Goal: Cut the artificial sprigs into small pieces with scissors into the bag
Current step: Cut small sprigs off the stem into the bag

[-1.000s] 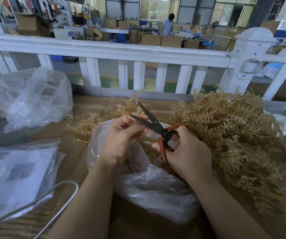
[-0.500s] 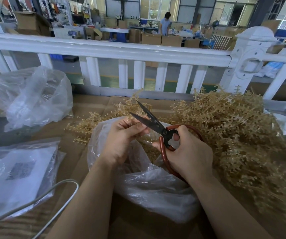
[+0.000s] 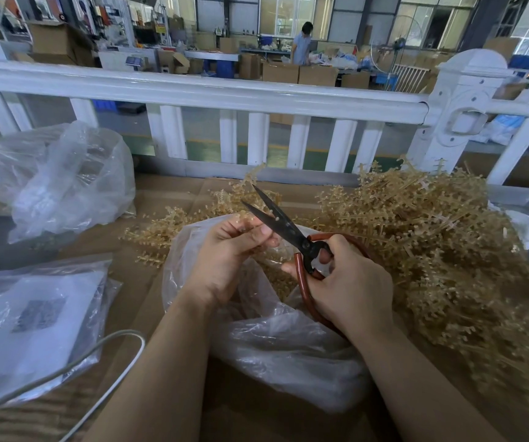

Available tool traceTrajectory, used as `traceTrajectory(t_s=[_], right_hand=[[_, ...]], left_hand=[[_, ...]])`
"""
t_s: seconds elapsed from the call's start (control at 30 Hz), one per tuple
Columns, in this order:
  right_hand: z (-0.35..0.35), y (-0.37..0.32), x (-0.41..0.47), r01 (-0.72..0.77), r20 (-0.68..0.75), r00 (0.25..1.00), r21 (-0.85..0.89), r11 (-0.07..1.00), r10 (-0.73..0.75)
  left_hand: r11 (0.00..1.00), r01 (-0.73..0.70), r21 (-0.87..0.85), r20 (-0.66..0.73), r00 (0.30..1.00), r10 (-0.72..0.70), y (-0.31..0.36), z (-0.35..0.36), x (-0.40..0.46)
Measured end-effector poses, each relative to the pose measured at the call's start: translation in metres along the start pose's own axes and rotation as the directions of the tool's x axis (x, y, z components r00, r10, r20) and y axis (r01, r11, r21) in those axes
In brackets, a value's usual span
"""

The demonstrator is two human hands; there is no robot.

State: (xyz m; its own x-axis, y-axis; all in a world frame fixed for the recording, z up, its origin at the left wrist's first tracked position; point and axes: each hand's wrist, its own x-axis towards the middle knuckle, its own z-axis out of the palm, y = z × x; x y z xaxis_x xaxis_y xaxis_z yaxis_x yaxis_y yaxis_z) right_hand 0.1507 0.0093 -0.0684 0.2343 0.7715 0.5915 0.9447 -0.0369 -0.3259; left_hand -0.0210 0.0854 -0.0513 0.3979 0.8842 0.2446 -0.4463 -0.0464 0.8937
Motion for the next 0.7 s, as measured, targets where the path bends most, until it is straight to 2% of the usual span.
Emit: traceTrajectory(t_s=[0.33,0.7], right_hand=[[0.0012,-0.0004,0.0005,-0.021,0.002,1.0,0.03,0.999,0.021],[0.0052,0.0058,0.002,-0.008,0.044,0.999,0.064,0.998,0.005]], left_hand=[[0.993,0.004,-0.118,-0.046,0.999,-0.01,0.0016,0.0023,0.0003],[0.988,0.037,-0.148,0.001,0.999,-0.038,0.003,0.001,-0.0002]])
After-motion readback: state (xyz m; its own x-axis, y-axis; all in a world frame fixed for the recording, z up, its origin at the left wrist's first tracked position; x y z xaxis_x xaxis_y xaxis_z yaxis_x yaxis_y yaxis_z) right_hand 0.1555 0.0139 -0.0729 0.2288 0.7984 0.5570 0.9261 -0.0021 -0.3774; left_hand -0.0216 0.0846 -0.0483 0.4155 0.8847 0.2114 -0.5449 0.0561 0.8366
